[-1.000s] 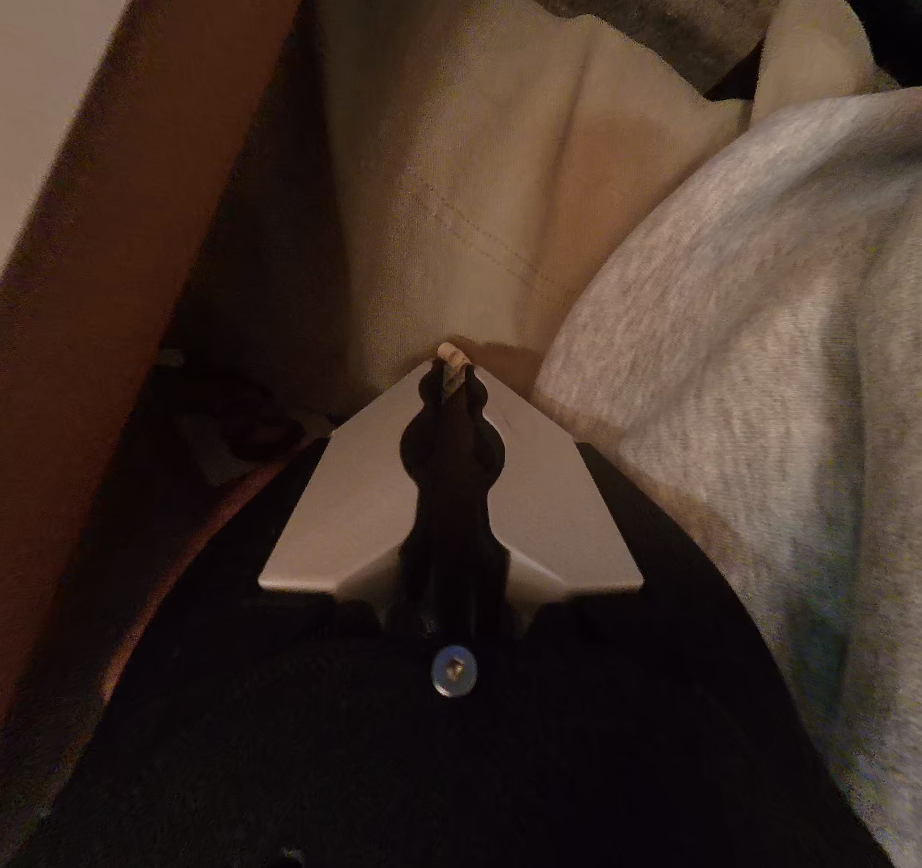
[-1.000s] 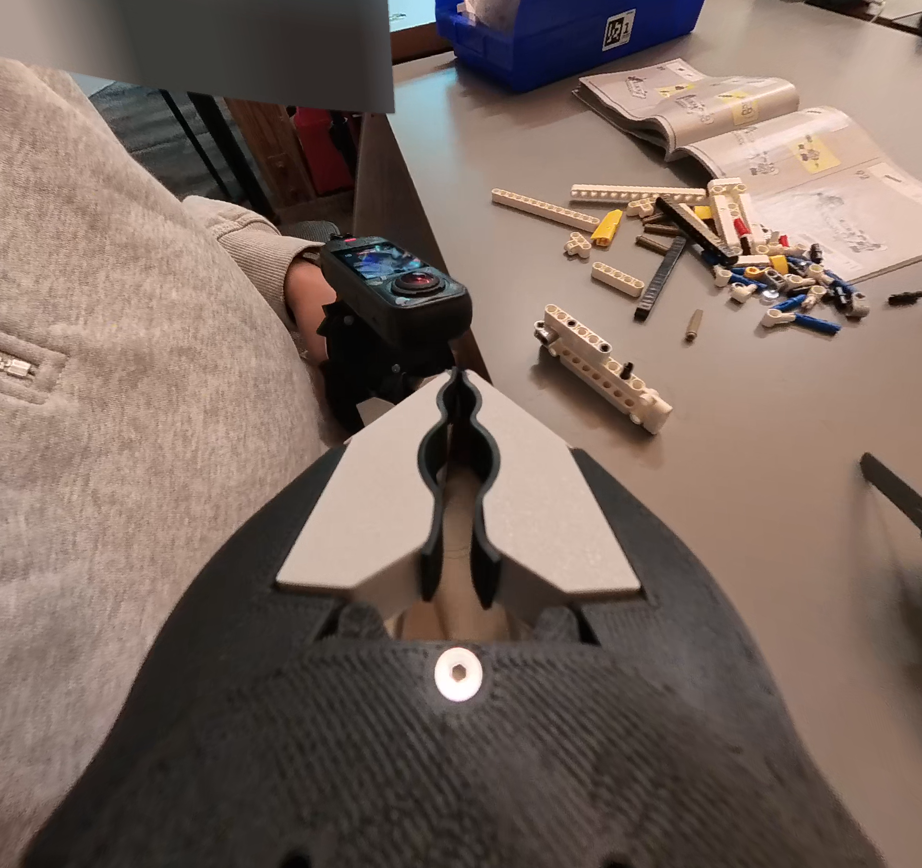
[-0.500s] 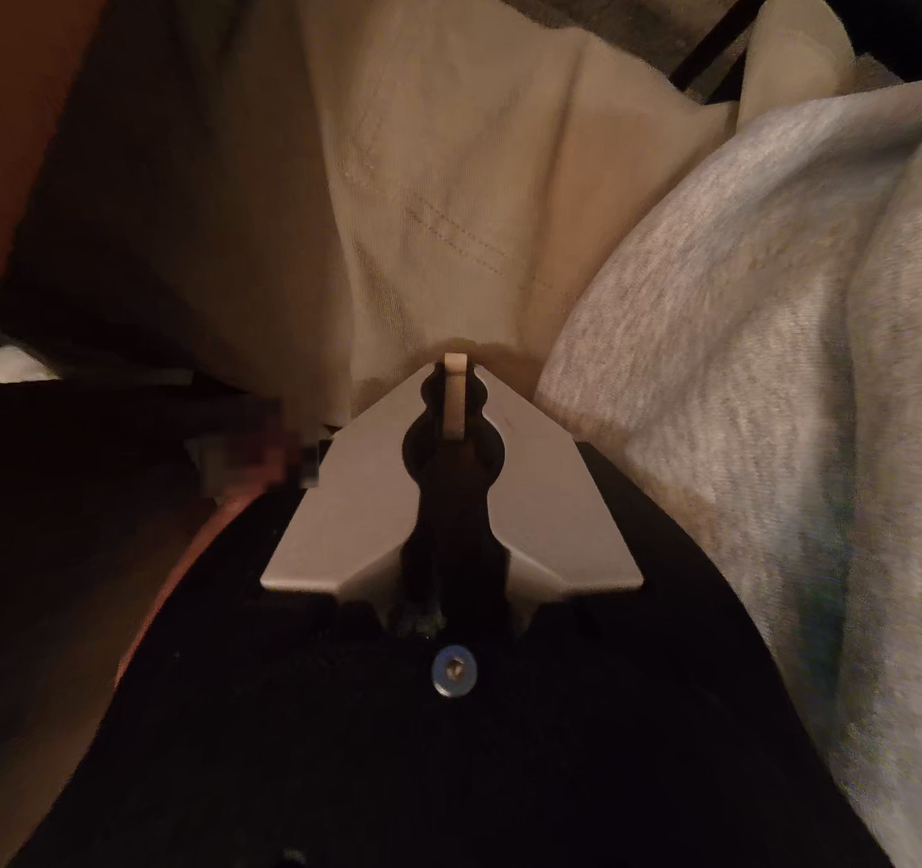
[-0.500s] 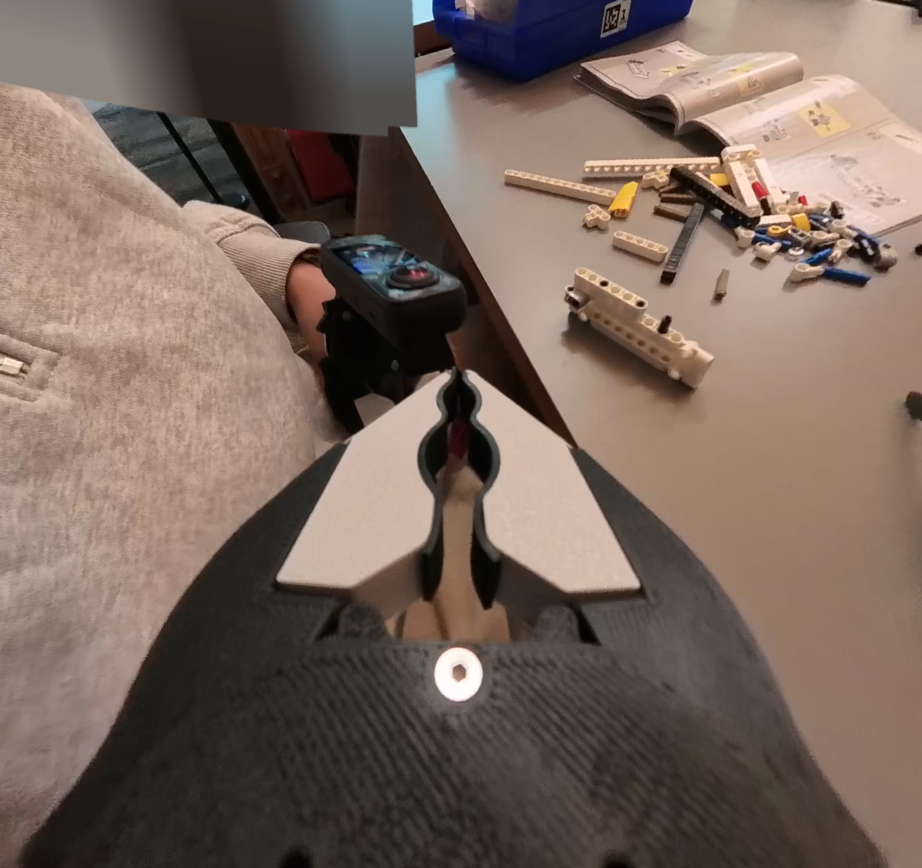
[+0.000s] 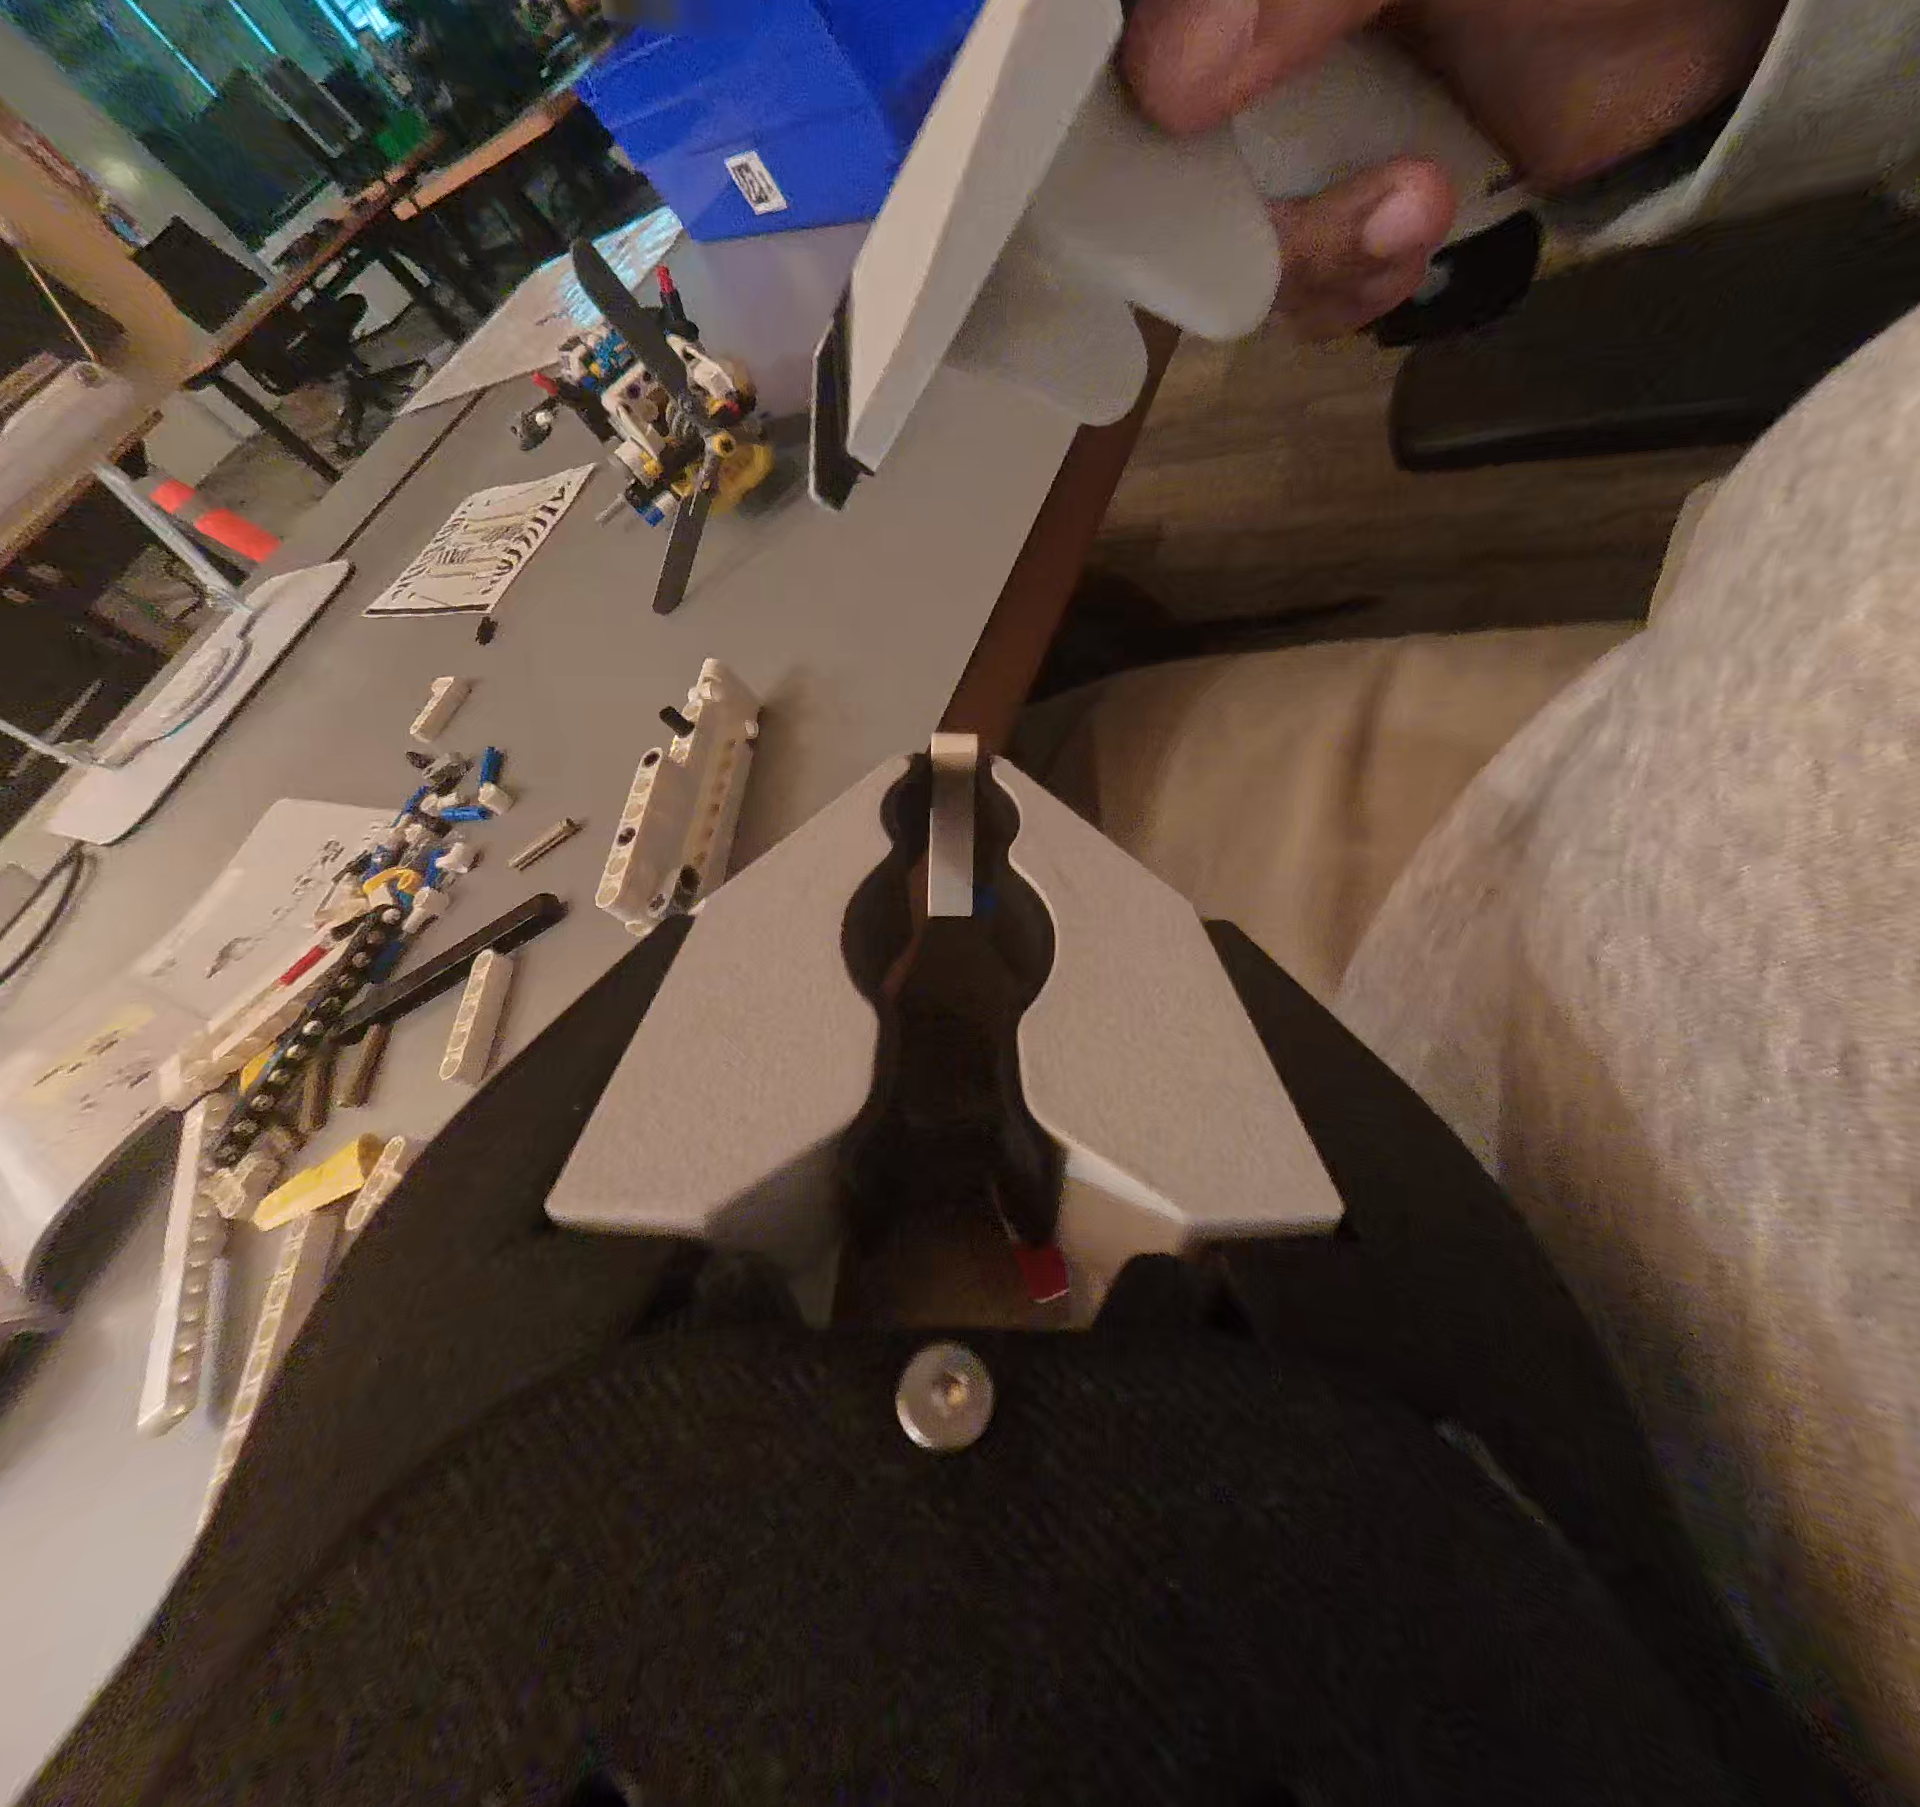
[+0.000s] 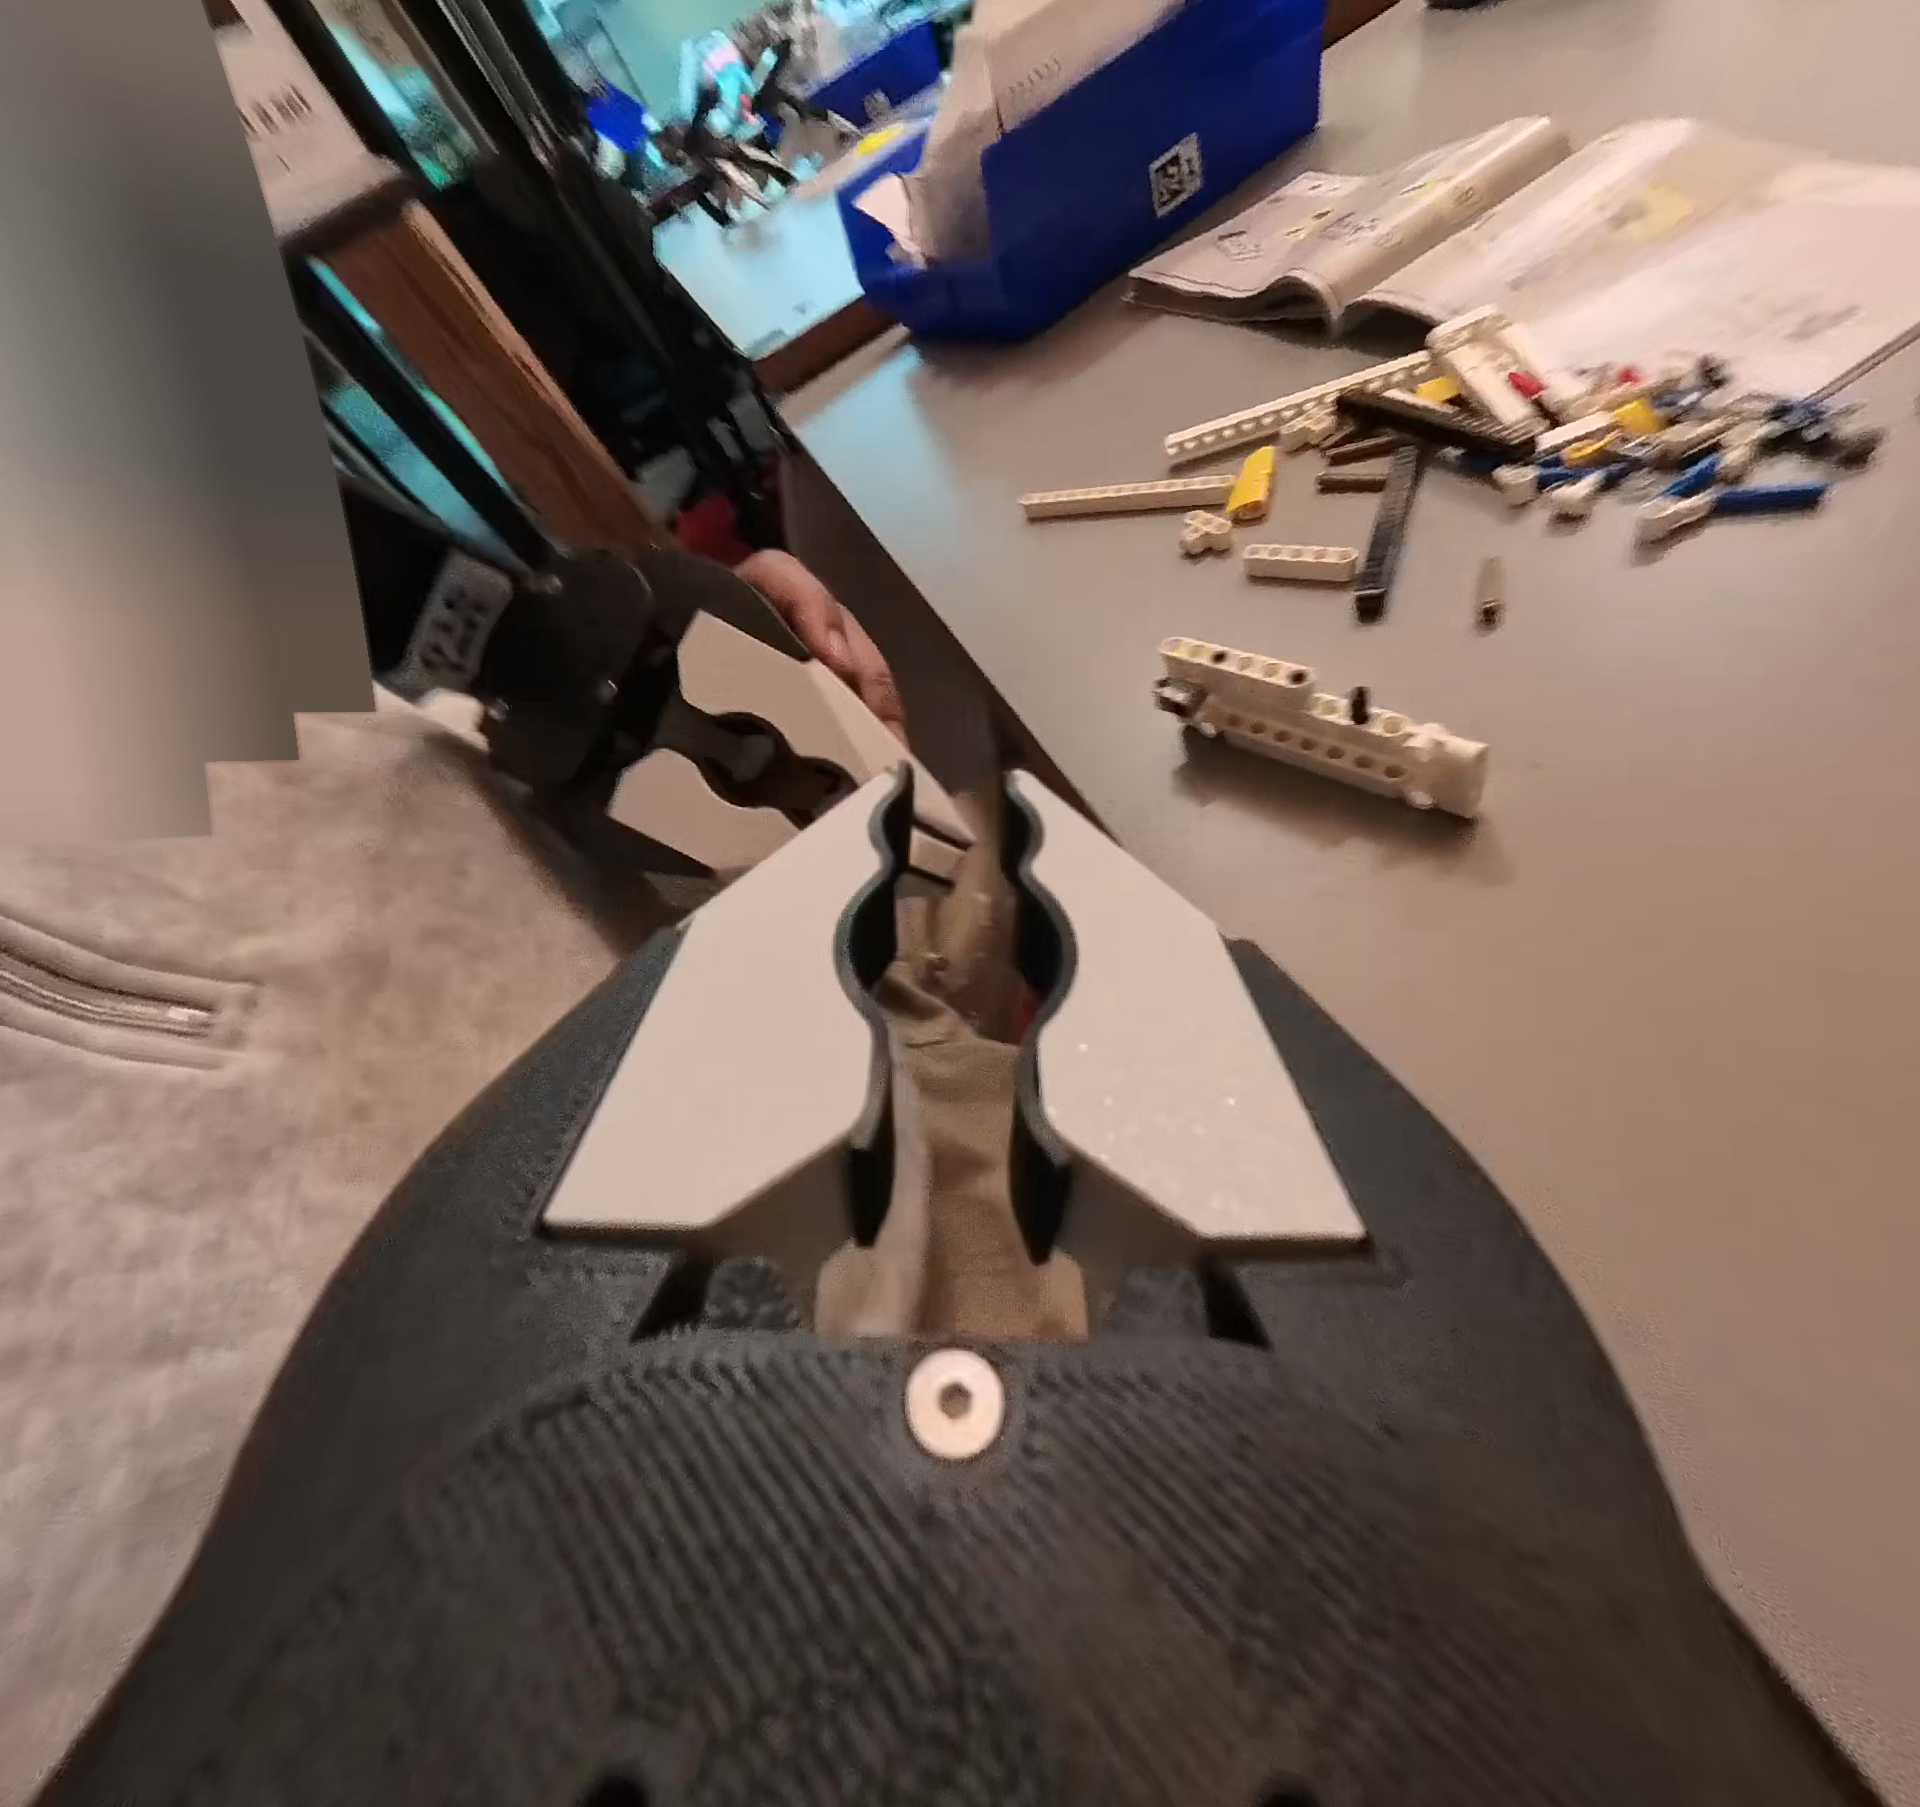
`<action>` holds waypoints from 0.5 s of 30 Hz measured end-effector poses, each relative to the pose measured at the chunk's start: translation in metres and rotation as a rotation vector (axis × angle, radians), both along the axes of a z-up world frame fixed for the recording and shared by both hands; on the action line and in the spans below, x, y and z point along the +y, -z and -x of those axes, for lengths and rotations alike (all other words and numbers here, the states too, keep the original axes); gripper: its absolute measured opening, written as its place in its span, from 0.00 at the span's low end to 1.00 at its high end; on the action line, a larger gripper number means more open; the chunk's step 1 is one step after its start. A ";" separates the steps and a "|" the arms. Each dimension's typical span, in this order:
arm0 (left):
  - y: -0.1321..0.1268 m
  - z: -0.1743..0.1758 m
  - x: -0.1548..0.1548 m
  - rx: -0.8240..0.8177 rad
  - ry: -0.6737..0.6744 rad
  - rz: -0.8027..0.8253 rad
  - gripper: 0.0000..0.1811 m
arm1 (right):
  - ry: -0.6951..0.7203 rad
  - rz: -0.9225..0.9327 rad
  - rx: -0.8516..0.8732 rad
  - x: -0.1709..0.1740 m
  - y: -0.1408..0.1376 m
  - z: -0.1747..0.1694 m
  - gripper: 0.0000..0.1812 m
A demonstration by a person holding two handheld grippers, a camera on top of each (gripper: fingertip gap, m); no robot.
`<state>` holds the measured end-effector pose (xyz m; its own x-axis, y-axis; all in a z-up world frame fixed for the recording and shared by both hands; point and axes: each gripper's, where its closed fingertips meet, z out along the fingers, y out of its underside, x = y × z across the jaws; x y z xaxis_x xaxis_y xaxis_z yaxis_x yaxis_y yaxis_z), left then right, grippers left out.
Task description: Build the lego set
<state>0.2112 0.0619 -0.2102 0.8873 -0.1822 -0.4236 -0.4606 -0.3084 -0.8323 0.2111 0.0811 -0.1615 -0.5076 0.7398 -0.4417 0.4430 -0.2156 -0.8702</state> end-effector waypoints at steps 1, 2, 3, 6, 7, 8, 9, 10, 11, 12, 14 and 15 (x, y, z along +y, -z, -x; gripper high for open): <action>0.001 0.000 0.000 0.013 -0.005 0.006 0.03 | -0.013 0.054 -0.022 -0.003 0.000 0.001 0.10; 0.000 0.001 0.000 0.015 -0.011 -0.003 0.03 | -0.024 0.090 -0.048 -0.007 0.003 0.002 0.13; -0.002 0.001 0.000 0.013 -0.016 -0.015 0.04 | -0.031 0.104 -0.079 -0.011 0.007 0.003 0.16; -0.007 0.002 0.000 0.006 -0.023 -0.033 0.03 | -0.056 0.090 -0.155 -0.022 0.024 0.006 0.19; -0.009 0.001 -0.001 0.007 -0.018 -0.040 0.03 | -0.061 0.096 -0.169 -0.025 0.027 0.007 0.19; -0.011 0.000 -0.001 0.009 -0.015 -0.050 0.03 | -0.065 0.106 -0.180 -0.028 0.029 0.008 0.19; -0.012 -0.001 -0.001 0.007 -0.009 -0.055 0.03 | -0.074 0.120 -0.188 -0.030 0.030 0.008 0.18; -0.012 -0.002 -0.001 0.002 -0.008 -0.058 0.03 | -0.087 0.139 -0.191 -0.032 0.030 0.008 0.17; -0.013 -0.003 -0.001 -0.006 -0.002 -0.063 0.03 | -0.100 0.159 -0.193 -0.034 0.029 0.007 0.15; -0.014 -0.004 -0.001 -0.016 0.004 -0.069 0.03 | -0.112 0.177 -0.197 -0.035 0.028 0.006 0.13; -0.015 -0.005 -0.001 -0.037 0.010 -0.077 0.03 | -0.121 0.204 -0.206 -0.035 0.028 0.006 0.11; -0.016 -0.005 -0.001 -0.051 0.011 -0.083 0.04 | -0.122 0.211 -0.206 -0.035 0.028 0.006 0.09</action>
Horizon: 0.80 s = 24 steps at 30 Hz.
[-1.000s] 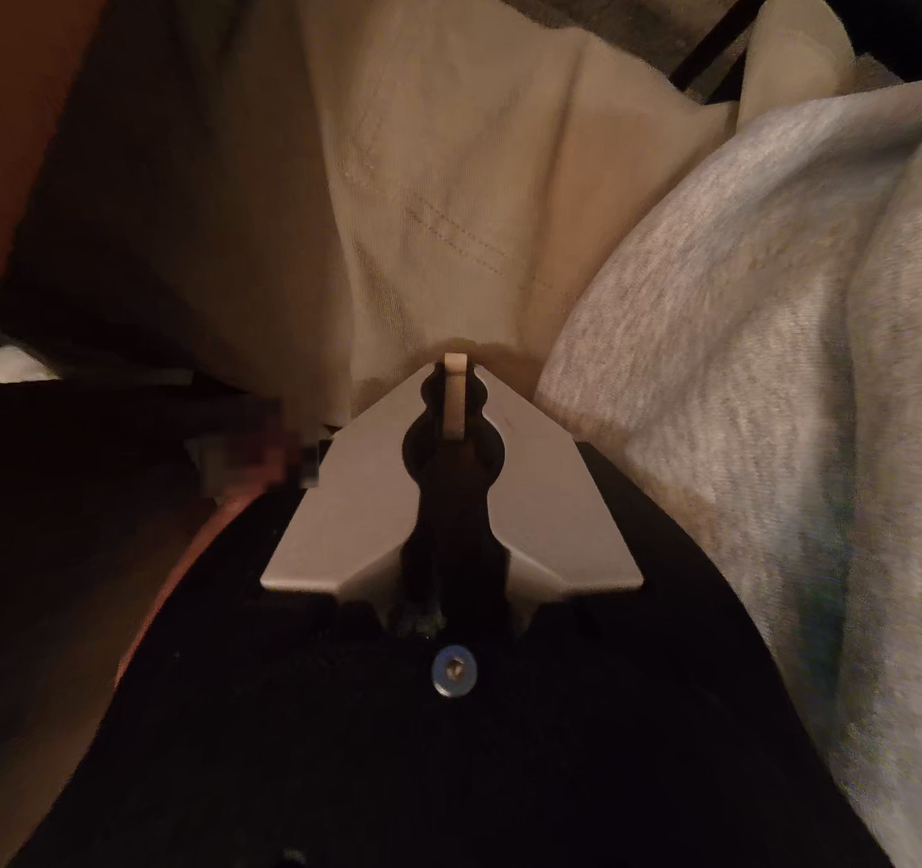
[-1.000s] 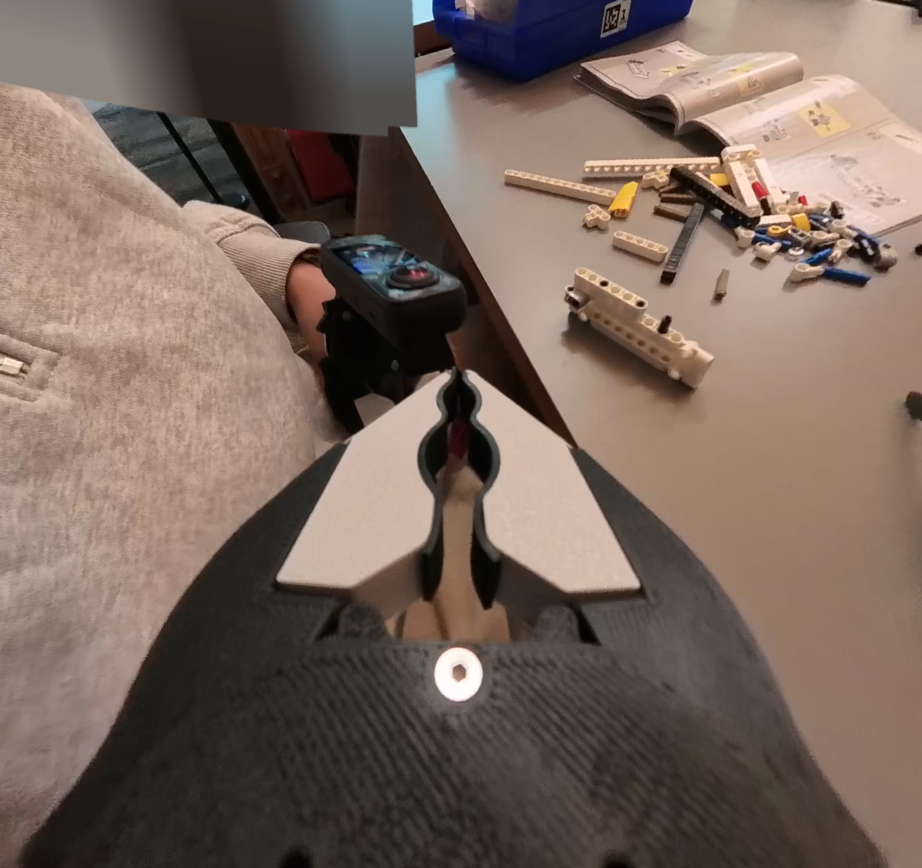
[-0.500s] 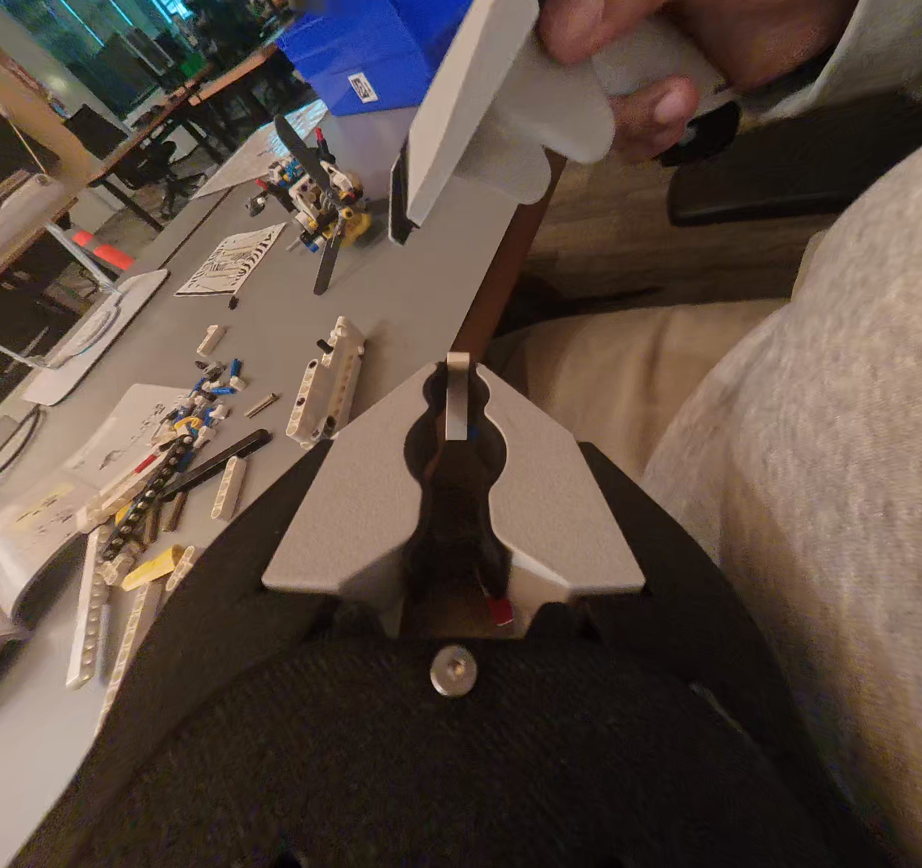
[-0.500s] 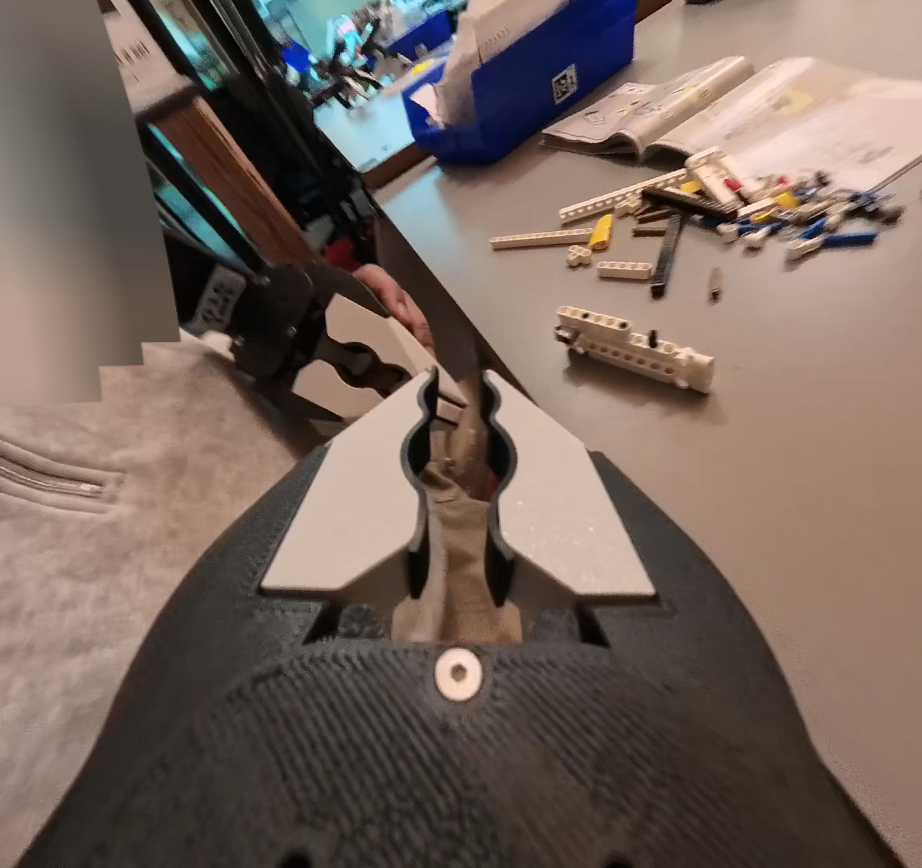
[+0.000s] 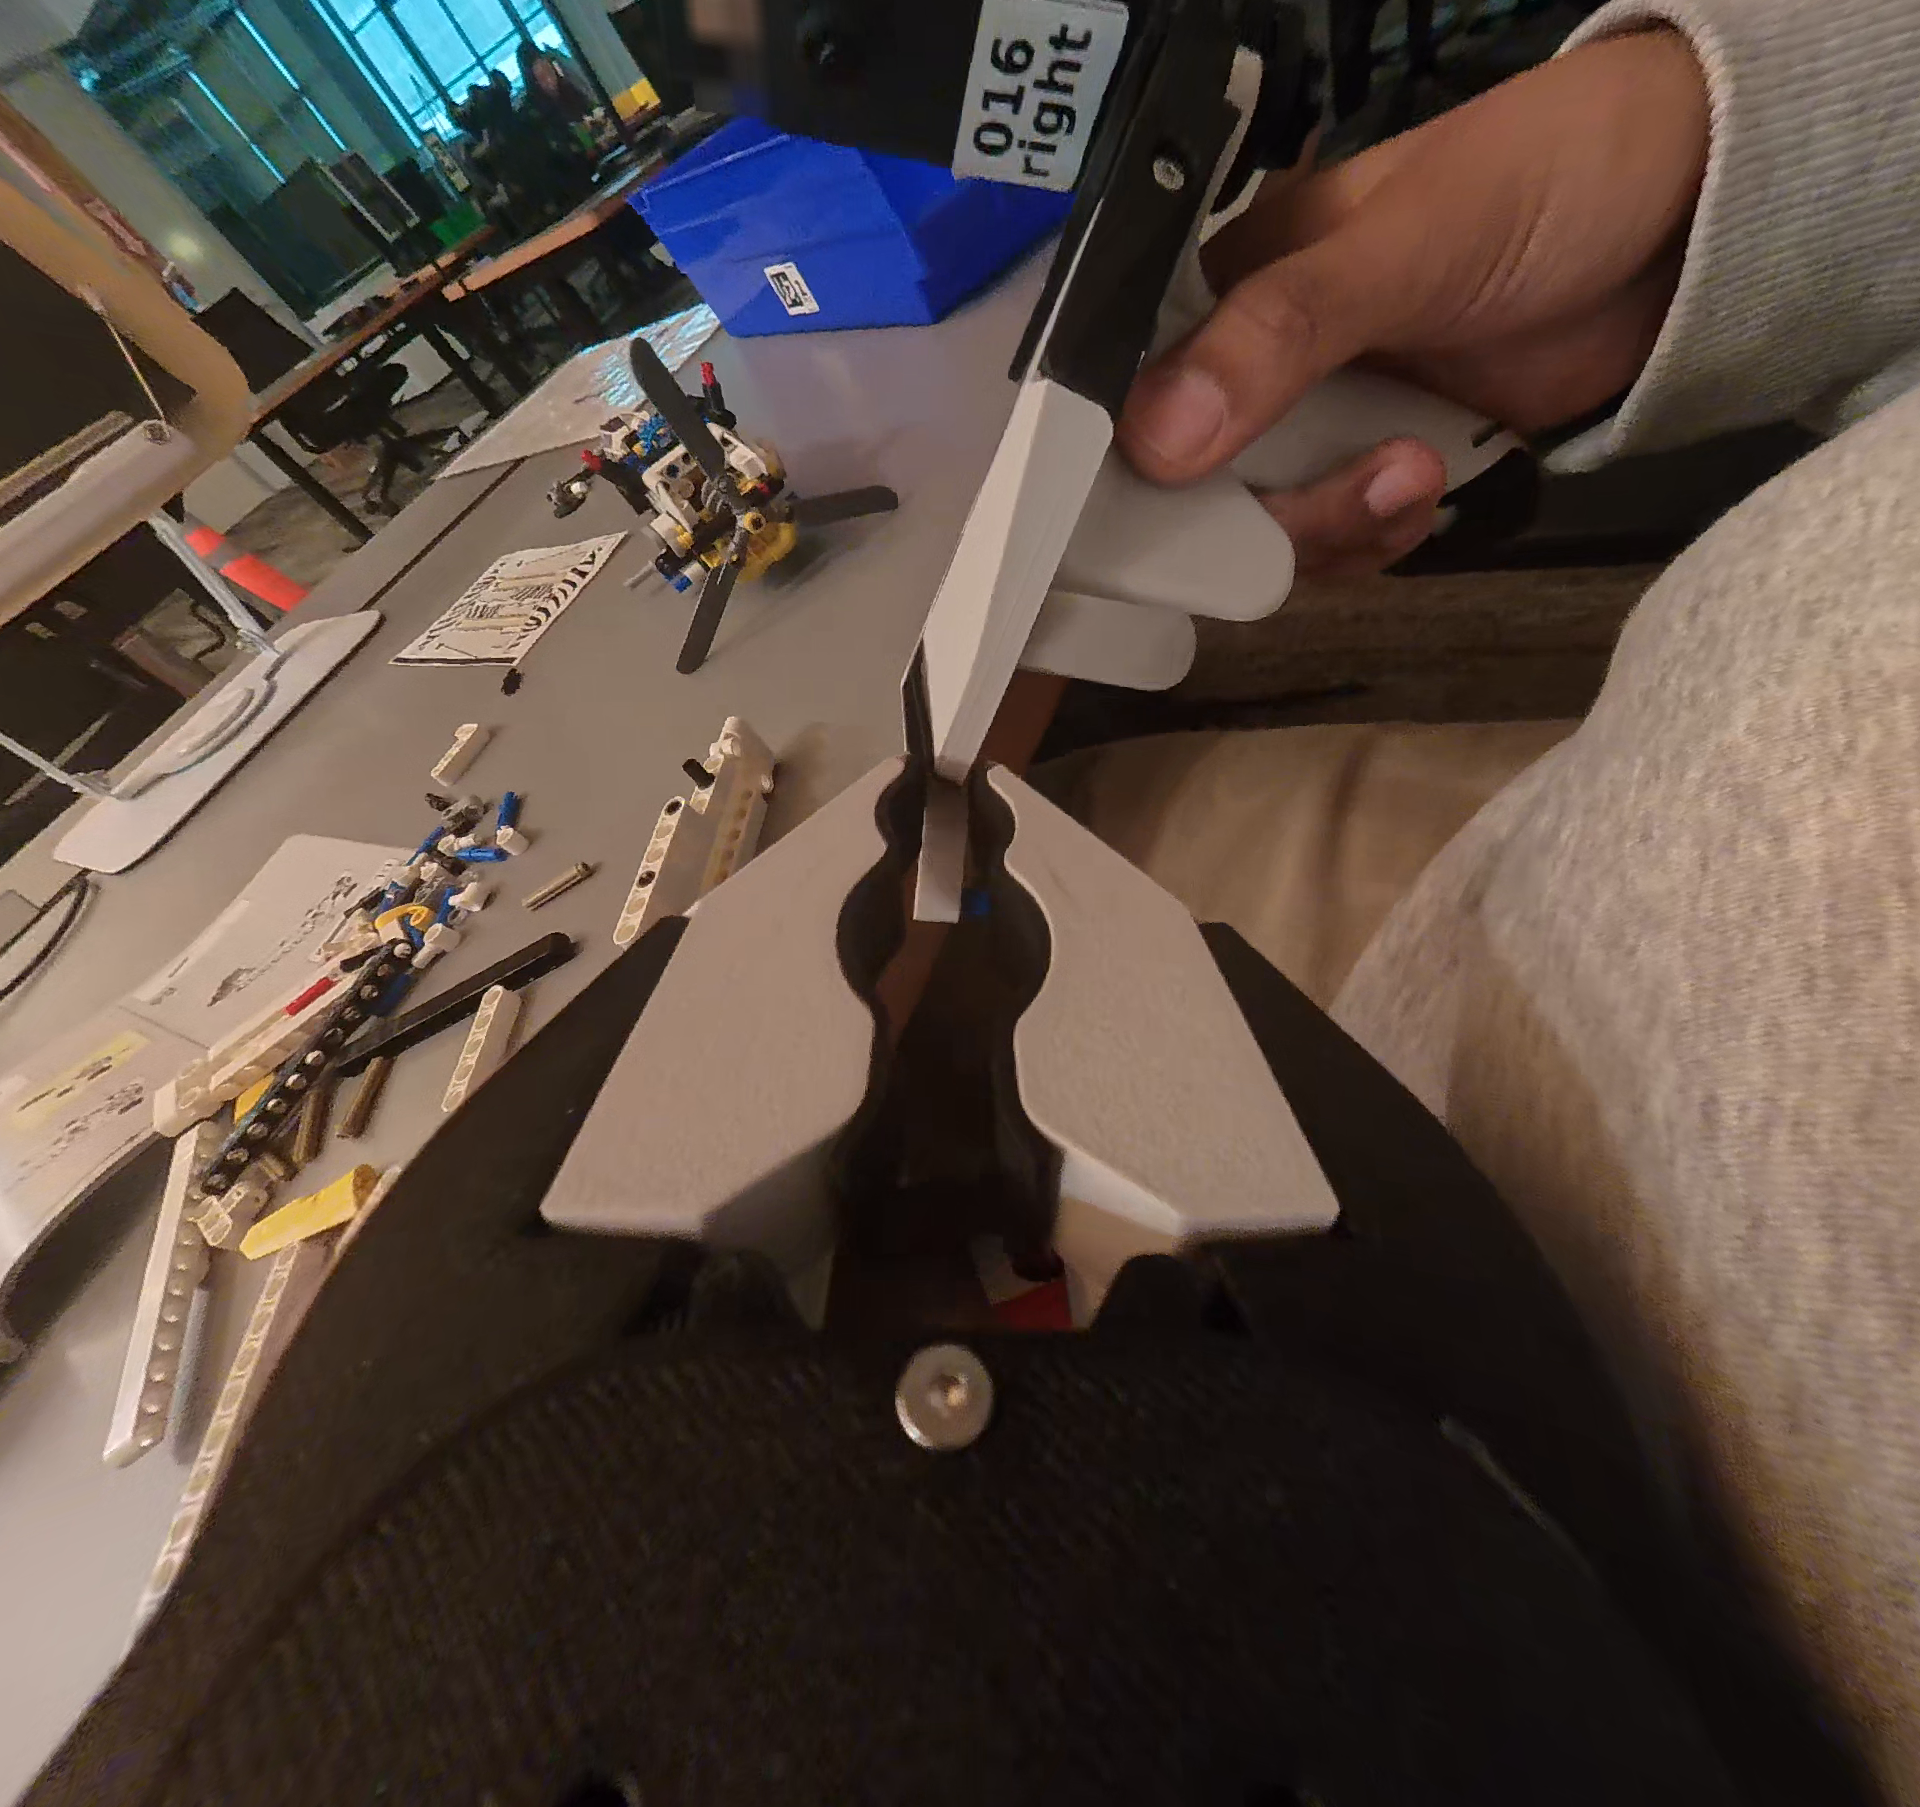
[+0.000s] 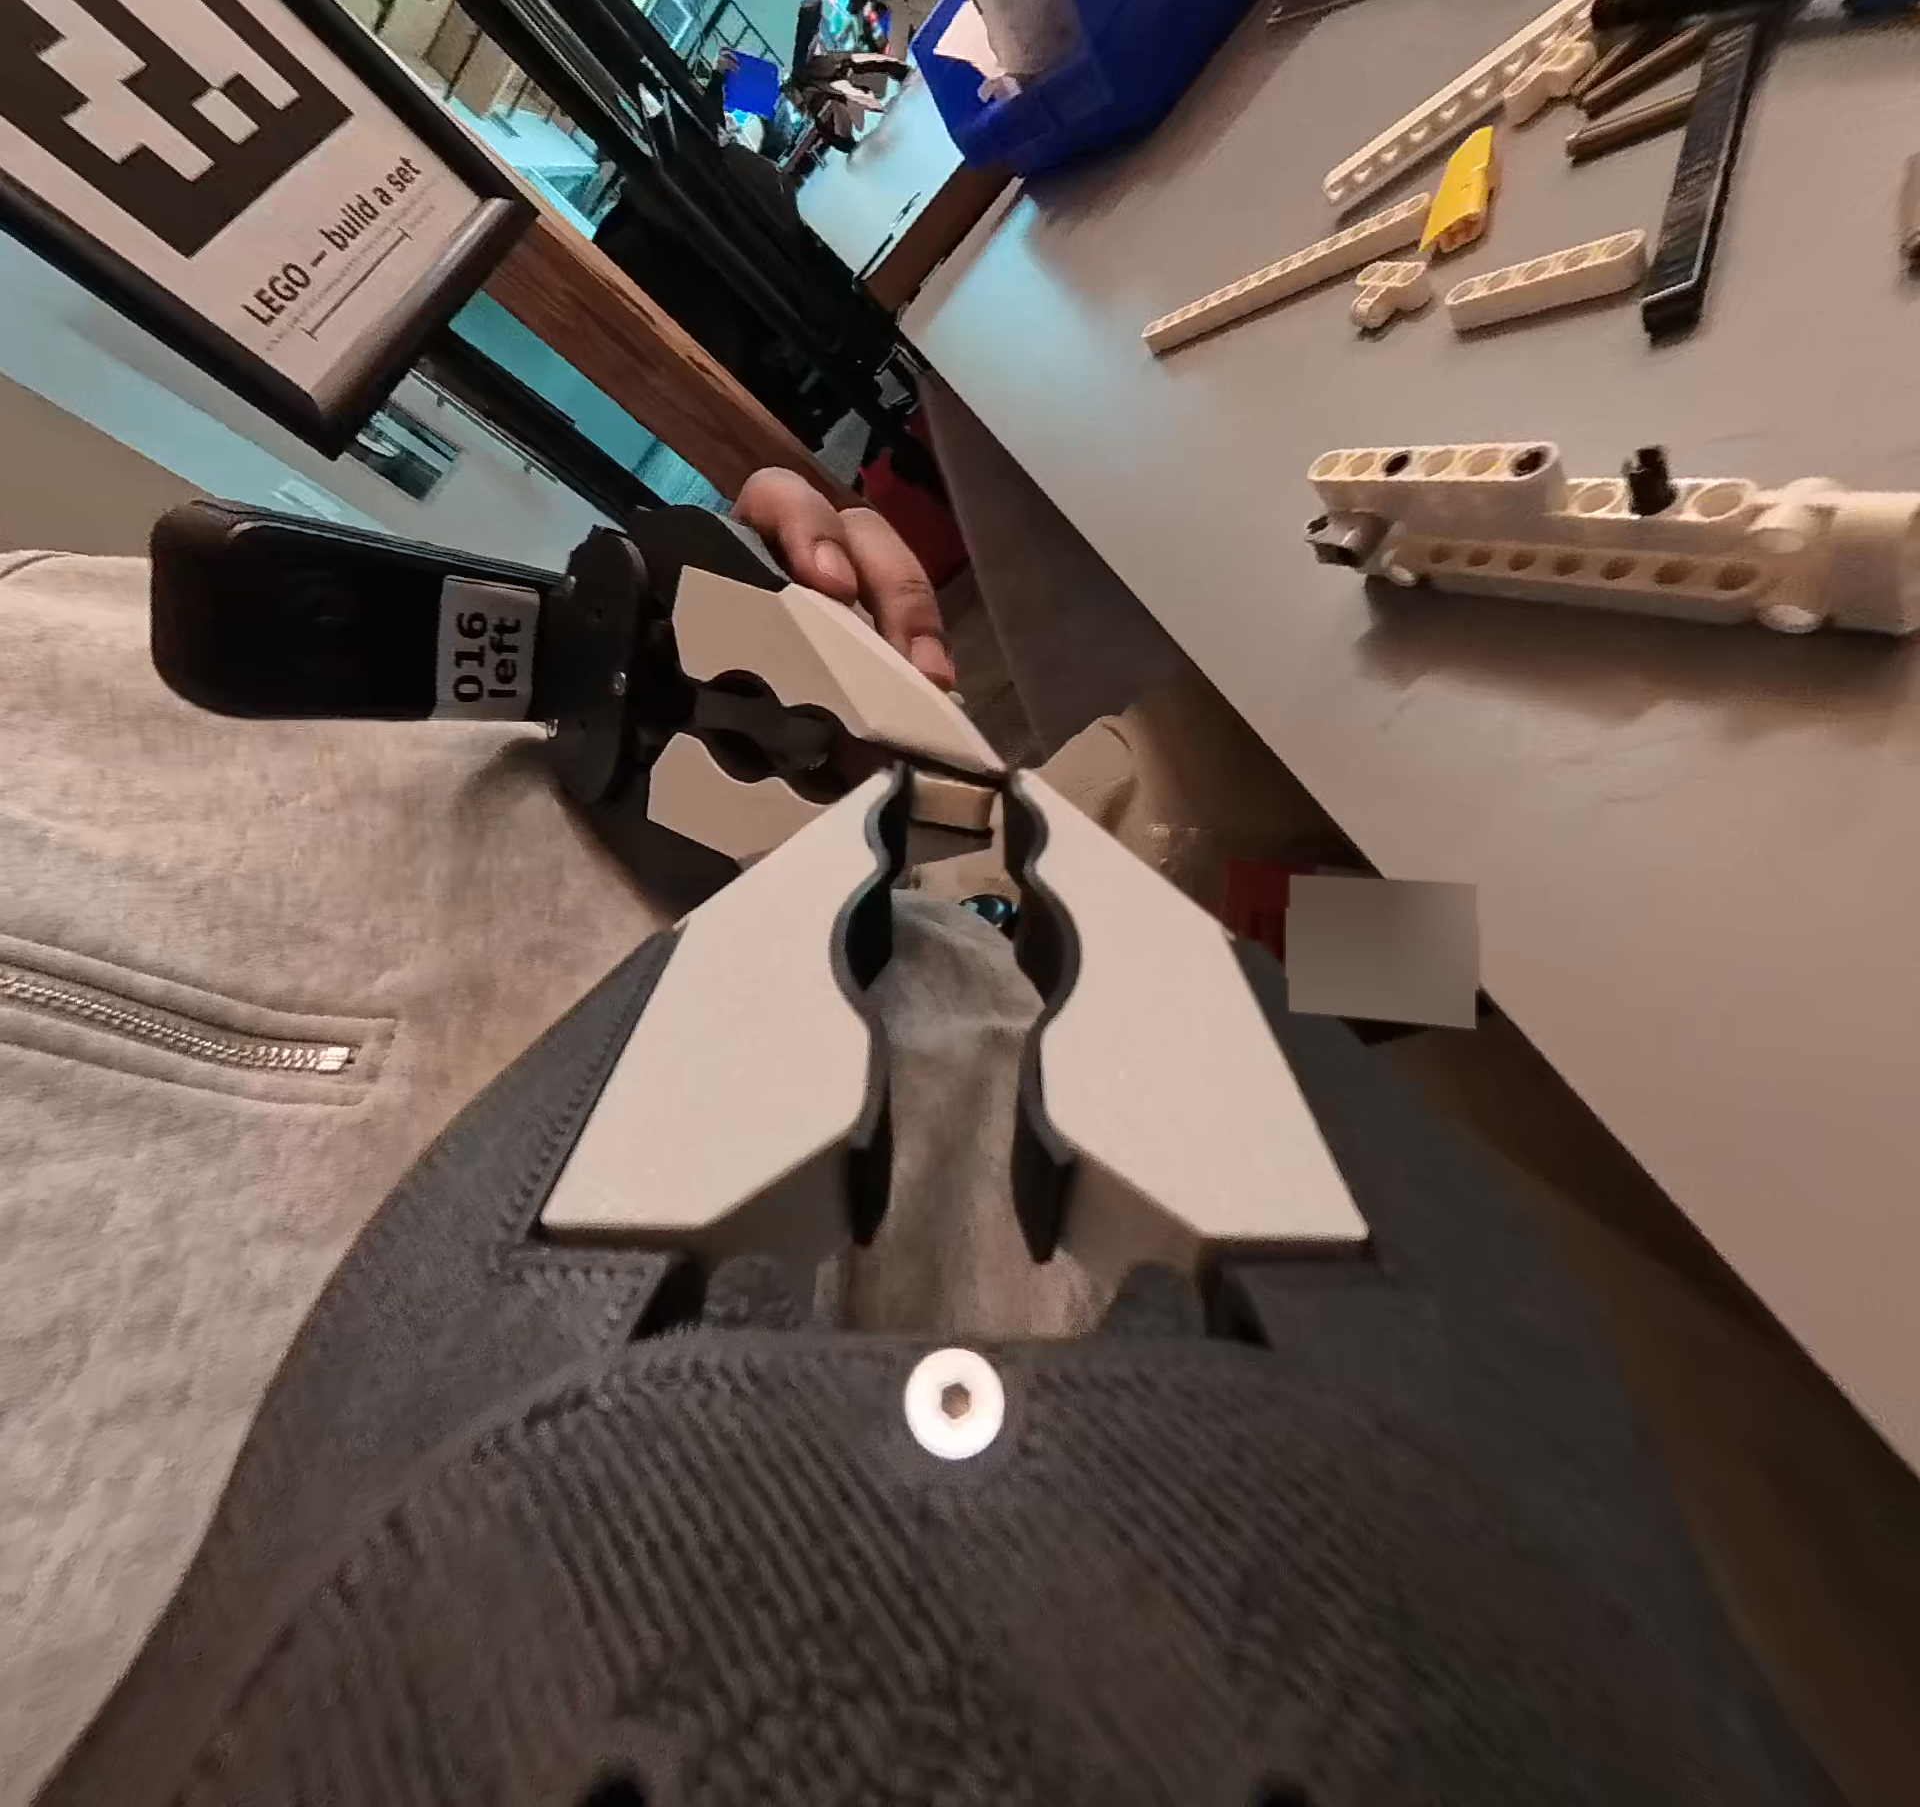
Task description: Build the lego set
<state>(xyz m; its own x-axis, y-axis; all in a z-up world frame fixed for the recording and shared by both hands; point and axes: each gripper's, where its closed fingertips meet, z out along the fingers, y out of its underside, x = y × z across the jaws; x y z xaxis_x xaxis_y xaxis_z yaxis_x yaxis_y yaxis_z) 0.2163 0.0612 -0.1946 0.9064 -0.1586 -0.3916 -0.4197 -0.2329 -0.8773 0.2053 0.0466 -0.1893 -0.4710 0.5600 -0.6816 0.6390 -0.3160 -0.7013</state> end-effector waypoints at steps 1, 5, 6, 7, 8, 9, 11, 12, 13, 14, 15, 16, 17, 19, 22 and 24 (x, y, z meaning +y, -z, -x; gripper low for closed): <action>-0.002 0.001 0.001 -0.024 -0.011 -0.009 0.07 | -0.003 0.007 0.001 0.001 0.000 0.000 0.08; -0.009 0.005 0.001 -0.167 -0.027 -0.037 0.24 | 0.014 0.020 0.021 0.007 -0.004 0.000 0.08; -0.011 0.007 0.000 -0.206 -0.027 -0.044 0.25 | 0.022 0.023 0.034 0.009 -0.007 0.000 0.08; -0.012 0.008 0.000 -0.249 -0.028 -0.045 0.26 | 0.028 0.030 0.055 0.012 -0.010 0.000 0.08; -0.012 0.009 0.000 -0.303 -0.024 -0.040 0.26 | 0.033 0.040 0.084 0.013 -0.015 -0.001 0.08; -0.012 0.009 0.000 -0.375 -0.018 -0.033 0.26 | 0.036 0.053 0.120 0.015 -0.022 -0.001 0.08; -0.015 0.005 -0.001 -0.576 0.027 -0.021 0.24 | 0.043 0.070 0.196 0.018 -0.035 -0.003 0.08; -0.019 0.000 -0.002 -0.696 0.071 -0.020 0.23 | 0.047 0.067 0.229 0.019 -0.040 -0.004 0.08; -0.025 -0.002 -0.003 -0.809 0.104 -0.030 0.22 | 0.051 0.056 0.255 0.020 -0.043 -0.005 0.08; -0.030 -0.004 -0.004 -0.904 0.138 -0.045 0.20 | 0.053 0.039 0.277 0.020 -0.045 -0.006 0.08; -0.035 -0.004 -0.005 -0.978 0.167 -0.058 0.18 | 0.052 0.021 0.296 0.020 -0.046 -0.006 0.08; -0.037 -0.003 -0.005 -1.026 0.175 -0.064 0.17 | 0.049 0.002 0.311 0.020 -0.047 -0.007 0.08; -0.037 -0.003 -0.004 -1.050 0.179 -0.061 0.14 | 0.045 -0.016 0.324 0.019 -0.048 -0.008 0.08; -0.035 -0.006 -0.004 -1.067 0.192 -0.039 0.10 | 0.038 -0.040 0.349 0.016 -0.049 -0.010 0.08; -0.040 -0.008 -0.006 -1.131 0.229 -0.049 0.06 | 0.030 -0.070 0.363 0.013 -0.049 -0.009 0.07; -0.044 -0.004 -0.007 -1.170 0.240 -0.069 0.04 | 0.022 -0.084 0.371 0.011 -0.049 -0.010 0.08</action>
